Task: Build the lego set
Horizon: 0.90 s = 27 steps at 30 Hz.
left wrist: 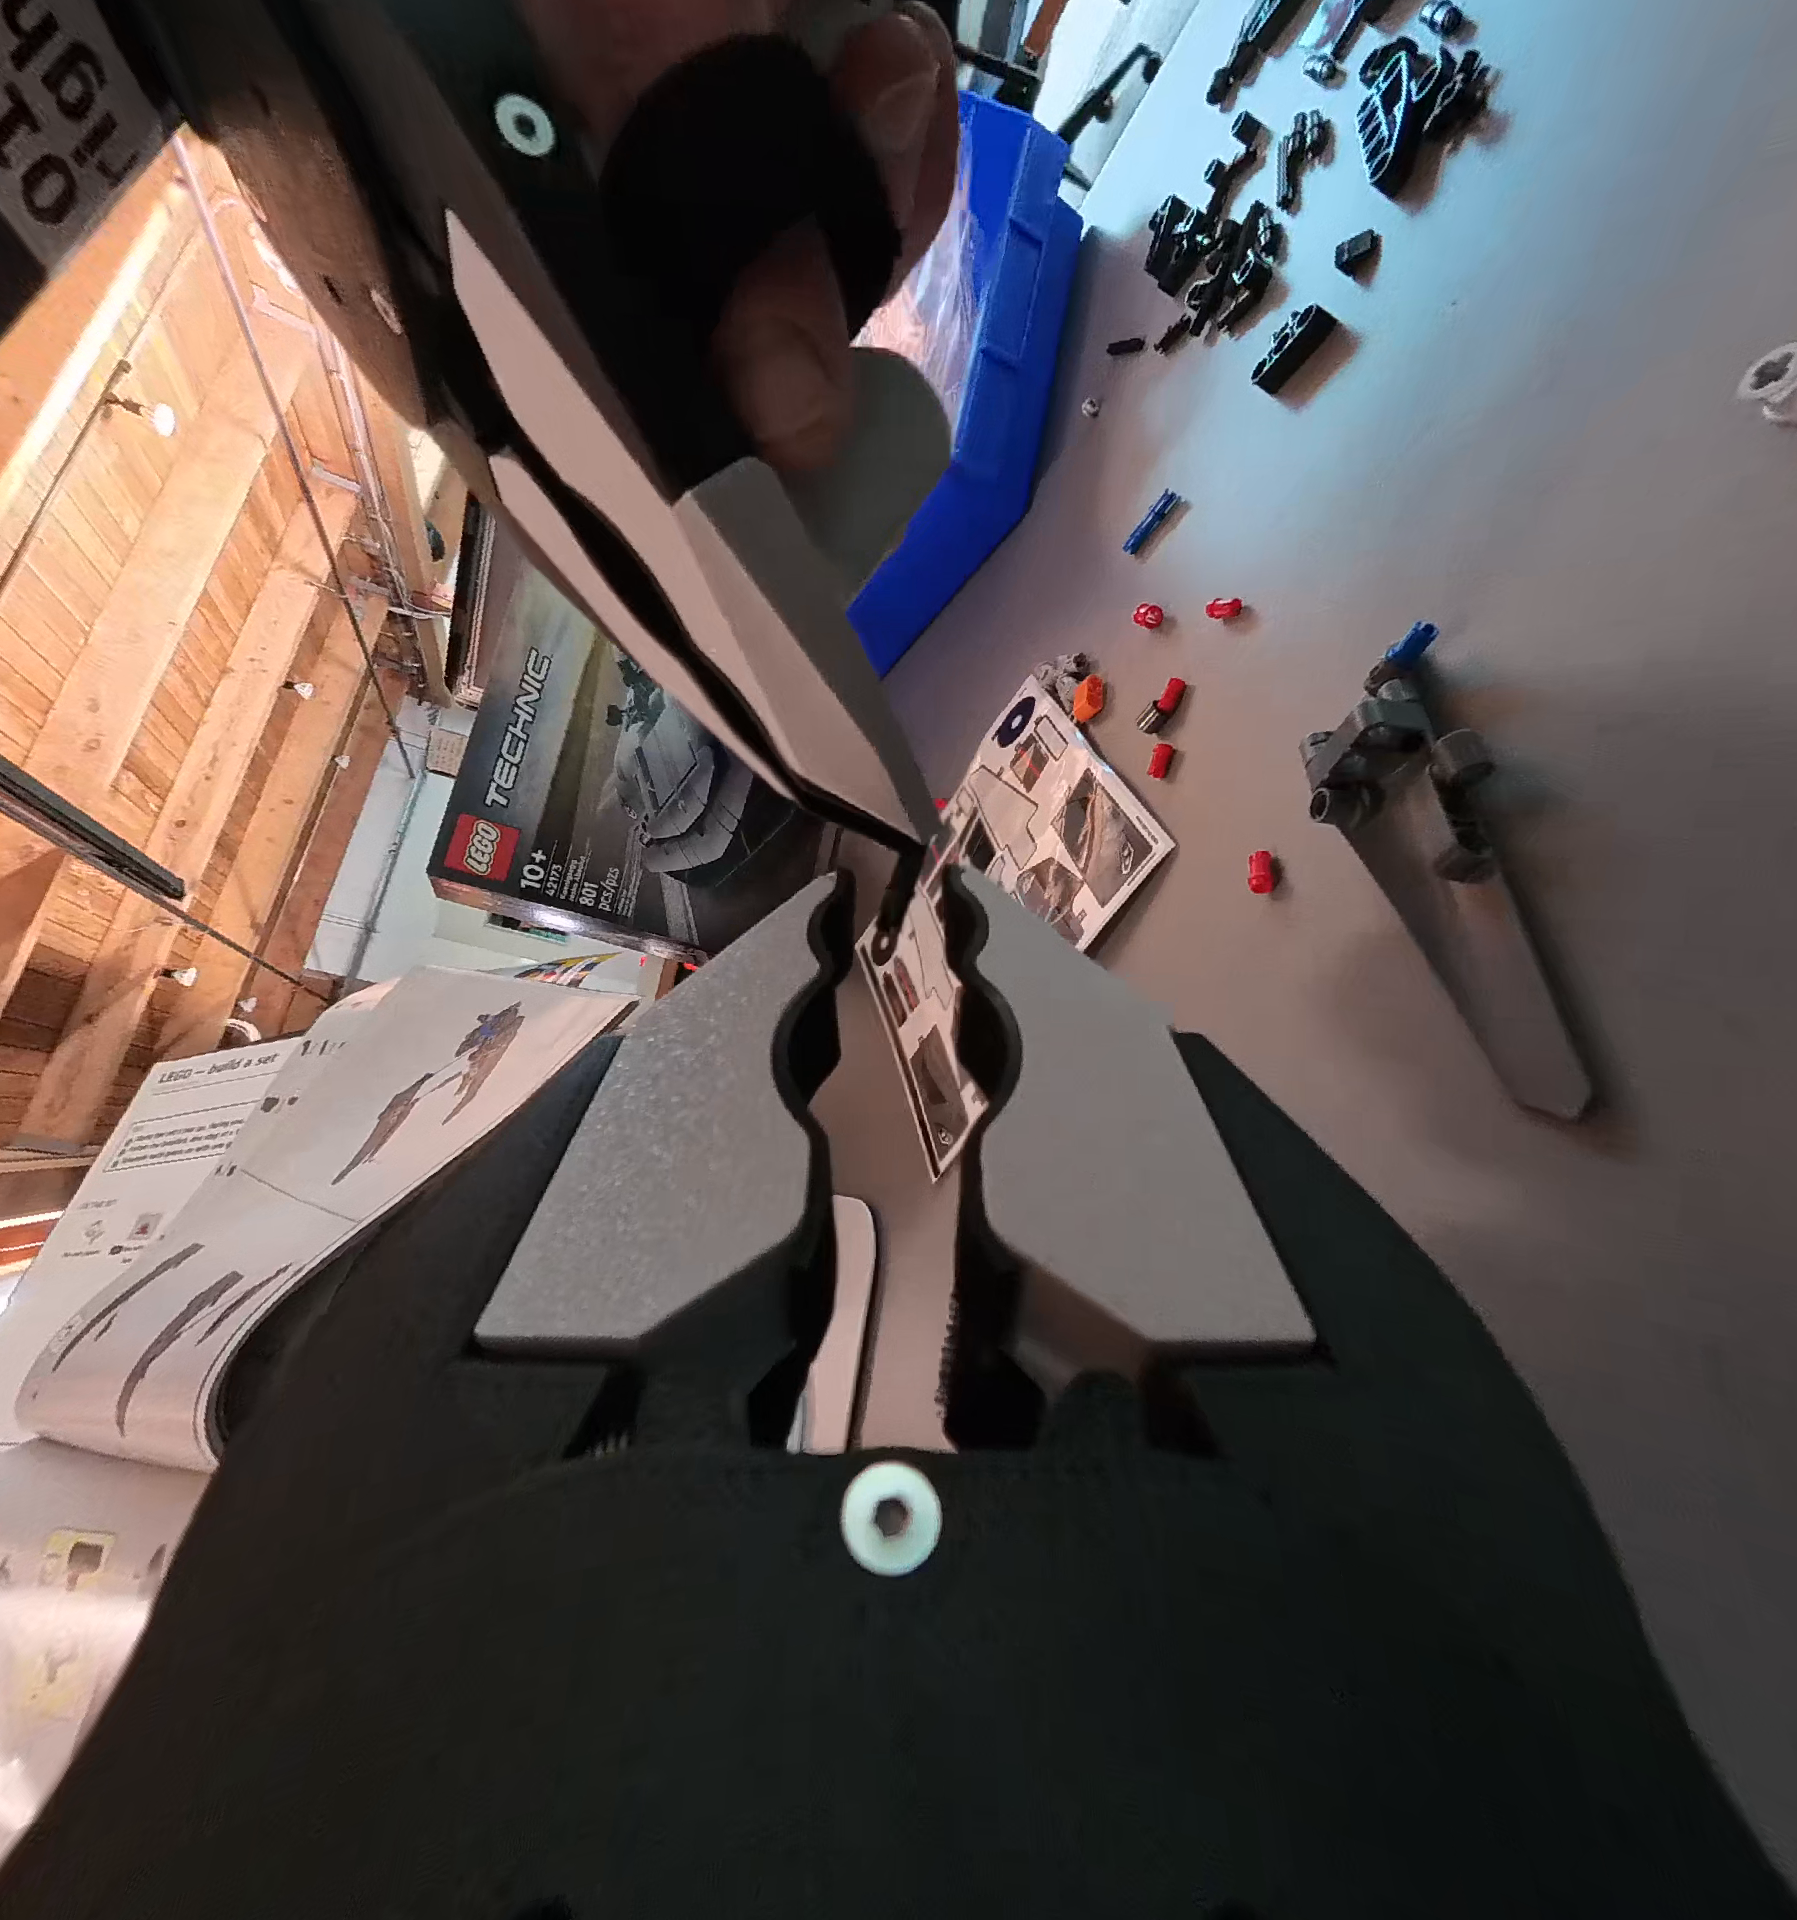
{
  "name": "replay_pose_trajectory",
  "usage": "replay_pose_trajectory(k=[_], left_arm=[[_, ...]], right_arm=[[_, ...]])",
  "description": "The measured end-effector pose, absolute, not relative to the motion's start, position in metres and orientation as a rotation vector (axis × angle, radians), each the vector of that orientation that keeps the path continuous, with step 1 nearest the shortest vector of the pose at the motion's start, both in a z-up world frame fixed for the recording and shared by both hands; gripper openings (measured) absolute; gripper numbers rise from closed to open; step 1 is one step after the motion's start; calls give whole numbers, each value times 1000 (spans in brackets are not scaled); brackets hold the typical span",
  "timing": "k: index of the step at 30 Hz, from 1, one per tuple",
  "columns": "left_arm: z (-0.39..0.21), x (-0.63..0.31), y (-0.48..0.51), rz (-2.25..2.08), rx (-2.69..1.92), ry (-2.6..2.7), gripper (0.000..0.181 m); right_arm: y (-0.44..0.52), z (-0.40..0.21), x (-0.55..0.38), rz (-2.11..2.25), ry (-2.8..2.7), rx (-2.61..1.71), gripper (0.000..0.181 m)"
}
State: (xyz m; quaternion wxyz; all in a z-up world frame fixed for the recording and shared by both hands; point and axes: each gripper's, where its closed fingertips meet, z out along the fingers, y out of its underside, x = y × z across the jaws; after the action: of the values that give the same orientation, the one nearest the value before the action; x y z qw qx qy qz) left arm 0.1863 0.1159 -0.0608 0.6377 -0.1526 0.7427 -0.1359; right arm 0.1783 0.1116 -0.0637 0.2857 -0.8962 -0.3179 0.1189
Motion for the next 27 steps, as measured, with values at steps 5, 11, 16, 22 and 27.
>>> replay_pose_trajectory(k=[5, 11, 16, 22, 27], left_arm=[[-62, 185, 117, -284, -329, 1703, 3], [-61, 184, 120, -271, -342, 1708, 1], [-59, 183, 124, -277, -355, 1705, 1], [-57, 183, 126, -283, -373, 1703, 1], [-55, 183, 127, -290, -379, 1696, 1]], right_arm=[[114, -63, 175, 317, -861, -2400, 1], [117, -61, 174, 348, -840, -2392, 1], [121, -59, 173, 363, -826, -2382, 1], [124, -57, 173, 362, -818, -2383, 1], [125, -54, 173, 358, -806, -2373, 1]])
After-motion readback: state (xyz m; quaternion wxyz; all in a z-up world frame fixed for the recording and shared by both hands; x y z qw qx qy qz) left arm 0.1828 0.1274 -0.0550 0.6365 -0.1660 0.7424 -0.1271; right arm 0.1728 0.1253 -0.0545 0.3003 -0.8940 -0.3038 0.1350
